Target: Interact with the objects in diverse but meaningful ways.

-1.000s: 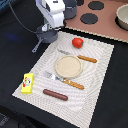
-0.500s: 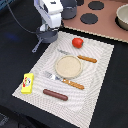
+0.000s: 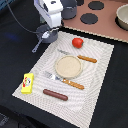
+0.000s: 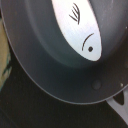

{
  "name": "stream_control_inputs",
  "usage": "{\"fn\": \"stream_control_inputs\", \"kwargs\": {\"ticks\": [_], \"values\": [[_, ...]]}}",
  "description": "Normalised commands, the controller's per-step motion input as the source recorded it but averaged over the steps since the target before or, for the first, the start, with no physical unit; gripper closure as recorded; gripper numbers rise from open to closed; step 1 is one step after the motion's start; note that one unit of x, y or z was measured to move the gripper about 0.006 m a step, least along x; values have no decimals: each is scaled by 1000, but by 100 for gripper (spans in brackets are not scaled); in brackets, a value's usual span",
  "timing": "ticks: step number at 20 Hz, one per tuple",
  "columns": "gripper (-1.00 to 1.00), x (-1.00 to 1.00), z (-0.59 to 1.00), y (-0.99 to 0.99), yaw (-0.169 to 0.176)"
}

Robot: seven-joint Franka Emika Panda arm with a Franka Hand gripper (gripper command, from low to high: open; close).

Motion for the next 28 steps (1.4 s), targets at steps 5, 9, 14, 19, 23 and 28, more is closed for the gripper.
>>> {"fn": "stream_control_inputs", "kwargs": {"ticks": [5,9,14,19,23,28], "values": [[-100,143,215,-501,-6],[-100,228,54,-691,0],[-100,270,3,-777,0],[-100,238,6,-864,-15],[-100,291,73,-815,-21],[-100,320,67,-727,-23]]}}
